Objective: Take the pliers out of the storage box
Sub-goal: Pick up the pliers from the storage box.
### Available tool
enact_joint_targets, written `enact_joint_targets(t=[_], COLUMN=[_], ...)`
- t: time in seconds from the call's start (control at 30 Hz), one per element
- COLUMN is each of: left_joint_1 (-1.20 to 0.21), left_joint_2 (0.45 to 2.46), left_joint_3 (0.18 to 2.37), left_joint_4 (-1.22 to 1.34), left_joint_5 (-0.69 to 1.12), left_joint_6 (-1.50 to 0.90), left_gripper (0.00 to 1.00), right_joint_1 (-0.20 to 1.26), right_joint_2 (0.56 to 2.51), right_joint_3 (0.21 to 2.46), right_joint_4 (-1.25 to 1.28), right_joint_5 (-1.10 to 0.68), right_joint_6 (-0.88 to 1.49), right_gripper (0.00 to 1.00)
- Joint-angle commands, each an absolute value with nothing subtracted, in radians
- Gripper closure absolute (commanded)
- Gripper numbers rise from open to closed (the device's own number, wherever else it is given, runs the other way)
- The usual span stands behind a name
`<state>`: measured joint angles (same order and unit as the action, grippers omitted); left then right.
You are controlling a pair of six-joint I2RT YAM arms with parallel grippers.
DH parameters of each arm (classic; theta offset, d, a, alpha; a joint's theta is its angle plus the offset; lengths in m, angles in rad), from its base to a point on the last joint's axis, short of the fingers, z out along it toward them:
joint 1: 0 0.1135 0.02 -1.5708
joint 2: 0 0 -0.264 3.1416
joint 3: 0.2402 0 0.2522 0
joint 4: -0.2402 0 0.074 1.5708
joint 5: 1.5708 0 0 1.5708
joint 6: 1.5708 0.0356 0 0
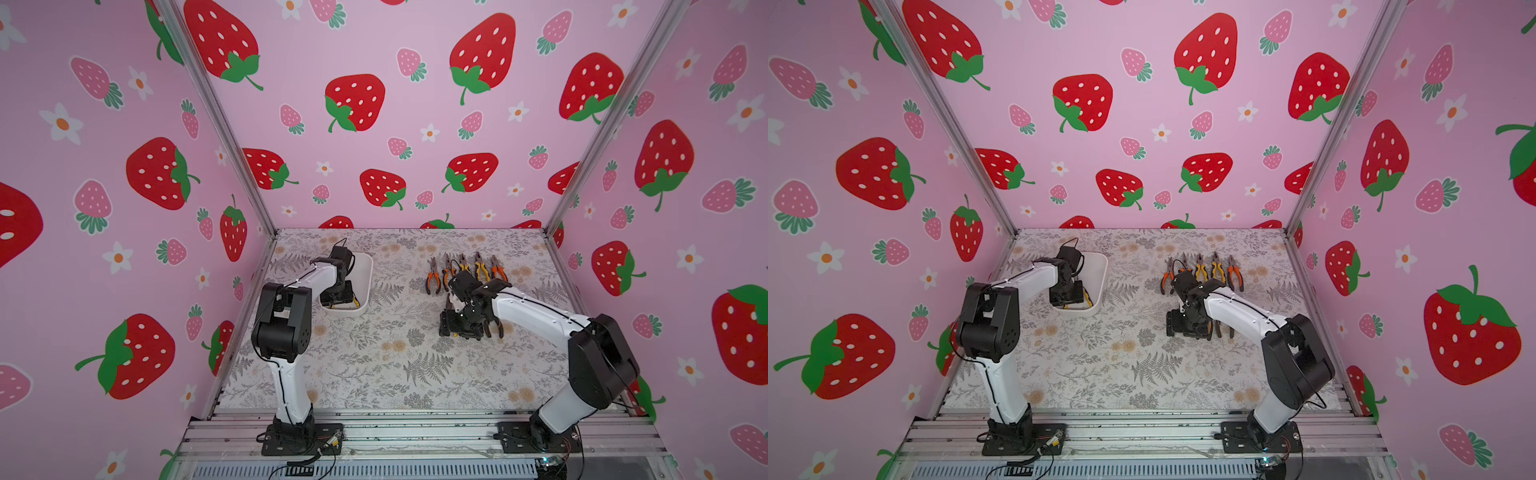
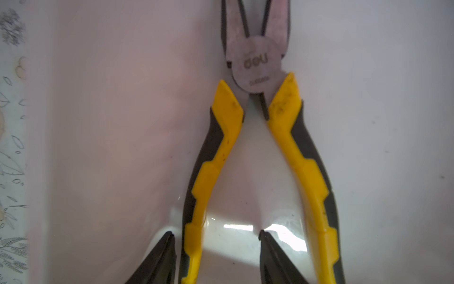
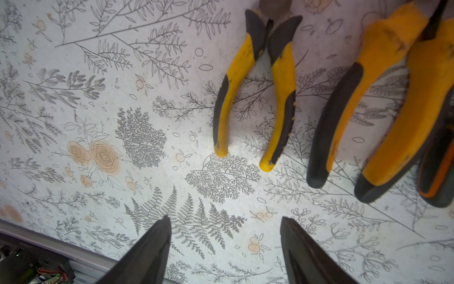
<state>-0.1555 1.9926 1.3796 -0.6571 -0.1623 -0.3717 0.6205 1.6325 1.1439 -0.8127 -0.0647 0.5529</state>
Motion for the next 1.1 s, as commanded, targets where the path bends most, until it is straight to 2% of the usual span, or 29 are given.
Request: enact_joint_targets(t=[0.0, 0.13, 0.2, 0.23, 0.27, 0.33, 0.4, 0.47, 0.5, 0.67, 0.83, 1.07], left_joint_1=[-0.128, -0.109, -0.103, -0.101, -0.101, -0.101, -0.101, -0.100, -0.101, -0.103, -0.148, -0.339], left_joint_2=[2.021, 2.035, 2.045, 2.045, 2.043, 2.035, 2.026, 2.019, 2.017, 1.970, 1.804, 1.554], left_joint_3=[1.363, 1.381, 1.390, 1.390, 1.387, 1.381, 1.373, 1.371, 1.373, 1.366, 1.348, 1.333], left_joint_4=[-0.640, -0.639, -0.641, -0.642, -0.640, -0.638, -0.634, -0.637, -0.642, -0.640, -0.591, -0.548], left_joint_5=[-0.128, -0.092, -0.069, -0.064, -0.060, -0.055, -0.054, -0.057, -0.059, -0.069, -0.077, -0.298], left_joint_6=[-0.391, -0.385, -0.381, -0.379, -0.379, -0.380, -0.384, -0.385, -0.385, -0.378, -0.341, -0.200], left_gripper=[0.44, 0.44, 0.48, 0.55, 0.68, 0.85, 0.91, 0.93, 0.99, 1.00, 1.00, 1.00], right_joint_1=[0.612, 0.613, 0.613, 0.614, 0.614, 0.613, 0.614, 0.614, 0.614, 0.613, 0.613, 0.613], right_joint_2=[1.630, 1.630, 1.631, 1.631, 1.629, 1.628, 1.628, 1.629, 1.629, 1.623, 1.602, 1.626], right_joint_3=[1.137, 1.133, 1.136, 1.138, 1.140, 1.141, 1.145, 1.147, 1.149, 1.159, 1.194, 1.394], right_joint_4=[-0.820, -0.820, -0.819, -0.820, -0.820, -0.820, -0.824, -0.825, -0.826, -0.831, -0.827, -0.867], right_joint_5=[-0.079, -0.080, -0.080, -0.080, -0.080, -0.081, -0.080, -0.080, -0.080, -0.080, -0.059, -0.089], right_joint_6=[0.548, 0.546, 0.546, 0.546, 0.546, 0.546, 0.545, 0.544, 0.543, 0.538, 0.511, 0.494], right_gripper=[0.24, 0.24, 0.24, 0.25, 0.25, 0.25, 0.25, 0.25, 0.25, 0.26, 0.26, 0.26])
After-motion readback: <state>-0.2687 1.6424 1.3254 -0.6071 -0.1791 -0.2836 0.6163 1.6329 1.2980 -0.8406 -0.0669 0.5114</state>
